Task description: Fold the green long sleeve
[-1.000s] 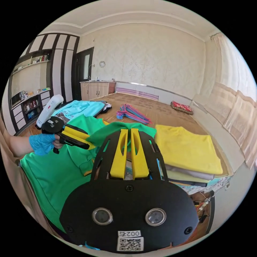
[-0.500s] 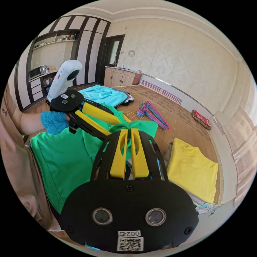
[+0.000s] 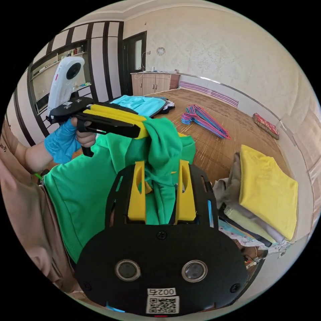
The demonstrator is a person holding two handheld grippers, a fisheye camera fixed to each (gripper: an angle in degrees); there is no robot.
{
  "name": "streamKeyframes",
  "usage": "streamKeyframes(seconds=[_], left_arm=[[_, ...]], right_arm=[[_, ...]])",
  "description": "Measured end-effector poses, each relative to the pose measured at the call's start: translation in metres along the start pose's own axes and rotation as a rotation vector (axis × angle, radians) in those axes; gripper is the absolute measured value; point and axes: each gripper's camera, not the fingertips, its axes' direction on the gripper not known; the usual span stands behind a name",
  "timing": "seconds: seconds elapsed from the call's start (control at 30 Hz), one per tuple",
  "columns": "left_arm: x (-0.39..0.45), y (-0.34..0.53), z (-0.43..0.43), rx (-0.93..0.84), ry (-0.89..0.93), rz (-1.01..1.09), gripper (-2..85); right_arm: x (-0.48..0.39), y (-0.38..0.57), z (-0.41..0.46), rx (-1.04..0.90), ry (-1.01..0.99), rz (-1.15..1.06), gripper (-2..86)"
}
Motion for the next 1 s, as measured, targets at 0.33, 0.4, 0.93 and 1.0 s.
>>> streamKeyframes(seconds=[0.33,0.4,0.93,1.0], left_arm=[[-0.01,-0.019,-0.002,0.005,0.04,0.033,2.7],[-0.013,-0.023,-0.001,0.01,0.072,0.036,4.8],[-0.081,-0.064,0.118,-0.244,0.001,-0.071,8.2],[-0.088,-0.072,0.139,-0.271,-0.007,-0.076,7.9]], right_arm=[[0.016,0.015,-0.037,0.231,0.209,0.148,5.1],[0.021,0.011,-0.06,0.298,0.305,0.136,5.0],[0.084,0.058,-0.161,0.168,0.985,0.184,4.9],[0.089,0.072,-0.16,0.128,0.993,0.179,4.9]])
